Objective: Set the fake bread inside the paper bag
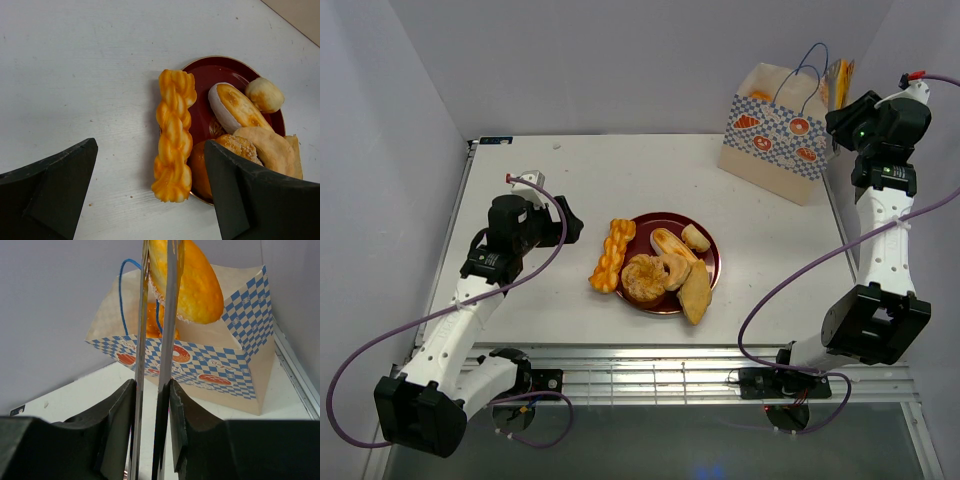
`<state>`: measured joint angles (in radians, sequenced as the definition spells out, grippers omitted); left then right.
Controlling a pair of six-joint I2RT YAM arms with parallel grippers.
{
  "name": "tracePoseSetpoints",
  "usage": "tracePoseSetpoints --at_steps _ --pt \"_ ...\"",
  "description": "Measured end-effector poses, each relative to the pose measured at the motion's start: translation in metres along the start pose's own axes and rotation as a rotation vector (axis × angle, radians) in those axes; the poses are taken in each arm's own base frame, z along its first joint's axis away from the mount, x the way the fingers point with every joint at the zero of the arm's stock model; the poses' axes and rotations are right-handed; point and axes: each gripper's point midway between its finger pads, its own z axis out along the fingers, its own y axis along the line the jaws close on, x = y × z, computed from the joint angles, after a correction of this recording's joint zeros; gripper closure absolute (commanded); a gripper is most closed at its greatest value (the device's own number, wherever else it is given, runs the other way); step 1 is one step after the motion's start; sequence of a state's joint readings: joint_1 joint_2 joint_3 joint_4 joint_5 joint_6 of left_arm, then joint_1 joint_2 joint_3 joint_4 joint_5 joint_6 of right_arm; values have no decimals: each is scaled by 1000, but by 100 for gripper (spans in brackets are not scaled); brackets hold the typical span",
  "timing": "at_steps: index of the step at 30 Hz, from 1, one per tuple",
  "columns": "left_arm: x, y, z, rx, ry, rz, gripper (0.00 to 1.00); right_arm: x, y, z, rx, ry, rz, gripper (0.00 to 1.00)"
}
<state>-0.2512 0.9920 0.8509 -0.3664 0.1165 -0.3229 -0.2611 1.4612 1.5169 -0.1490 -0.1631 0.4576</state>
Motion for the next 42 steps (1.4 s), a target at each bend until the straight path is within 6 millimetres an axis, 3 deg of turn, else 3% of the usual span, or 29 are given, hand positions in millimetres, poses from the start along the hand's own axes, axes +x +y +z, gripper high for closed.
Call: tracePoseSetpoints --at_steps 14,25,38,42 --pt "3 1 3 0 15 -2 2 -8 3 2 -2 -12 1 58" --pt "5 1 5 -2 23 -3 2 -11 7 15 -28 0 -1 40" --pt "7 2 7 -5 31 -4 2 -10 14 20 -64 18 0 41" --pt "7 2 7 -6 30 -3 2 -11 19 10 -73 22 -1 41"
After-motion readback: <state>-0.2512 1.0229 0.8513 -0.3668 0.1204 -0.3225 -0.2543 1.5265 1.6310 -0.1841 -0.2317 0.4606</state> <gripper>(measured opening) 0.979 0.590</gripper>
